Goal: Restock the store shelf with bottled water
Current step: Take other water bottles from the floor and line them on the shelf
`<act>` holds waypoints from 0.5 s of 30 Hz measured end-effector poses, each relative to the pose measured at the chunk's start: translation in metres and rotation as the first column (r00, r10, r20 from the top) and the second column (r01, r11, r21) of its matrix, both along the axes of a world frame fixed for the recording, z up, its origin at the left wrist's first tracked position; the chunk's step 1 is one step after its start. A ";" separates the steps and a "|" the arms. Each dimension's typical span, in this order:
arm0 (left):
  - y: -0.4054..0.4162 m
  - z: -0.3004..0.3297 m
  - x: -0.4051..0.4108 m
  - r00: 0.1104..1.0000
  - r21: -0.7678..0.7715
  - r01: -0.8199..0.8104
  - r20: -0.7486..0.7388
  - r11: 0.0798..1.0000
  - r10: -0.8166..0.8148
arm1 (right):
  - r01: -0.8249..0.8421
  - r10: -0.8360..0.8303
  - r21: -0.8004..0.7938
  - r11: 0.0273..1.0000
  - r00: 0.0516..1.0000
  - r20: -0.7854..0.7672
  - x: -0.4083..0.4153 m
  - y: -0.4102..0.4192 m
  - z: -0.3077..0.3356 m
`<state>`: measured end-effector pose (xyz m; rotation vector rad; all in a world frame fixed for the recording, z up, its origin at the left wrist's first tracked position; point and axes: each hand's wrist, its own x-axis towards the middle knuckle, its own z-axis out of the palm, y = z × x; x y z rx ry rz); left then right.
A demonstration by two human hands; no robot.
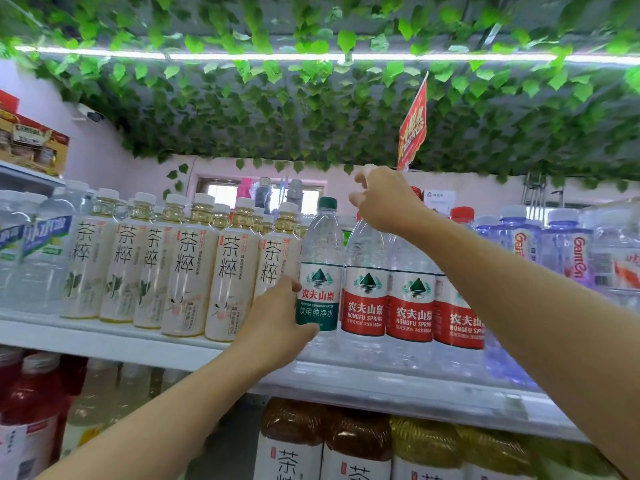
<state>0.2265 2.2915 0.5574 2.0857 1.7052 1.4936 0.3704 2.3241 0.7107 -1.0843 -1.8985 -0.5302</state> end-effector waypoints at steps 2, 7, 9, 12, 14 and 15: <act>0.004 0.006 0.005 0.999 0.066 -0.032 0.001 0.997 0.032 | 0.008 -0.006 0.040 0.999 0.998 -0.059 0.023 -0.006 0.002; 0.011 0.035 0.027 0.992 0.255 -0.080 -0.077 0.964 0.103 | 0.093 -0.089 0.026 0.995 0.987 -0.135 0.074 -0.009 0.007; 0.015 0.047 0.038 0.980 0.360 -0.087 -0.135 0.929 0.144 | 0.111 -0.116 -0.060 0.992 0.990 -0.084 0.084 -0.005 0.004; 0.022 0.067 0.054 0.942 0.478 -0.085 -0.247 0.874 0.226 | 0.138 -0.132 -0.121 0.983 0.990 0.055 0.088 0.003 -0.004; 0.030 0.083 0.061 0.920 0.479 -0.055 -0.316 0.876 0.231 | 0.202 -0.184 -0.121 0.972 0.973 0.142 0.087 0.010 -0.007; 0.034 0.092 0.065 0.911 0.464 -0.043 -0.346 0.885 0.225 | 0.221 -0.200 -0.124 0.967 0.966 0.164 0.087 0.013 -0.008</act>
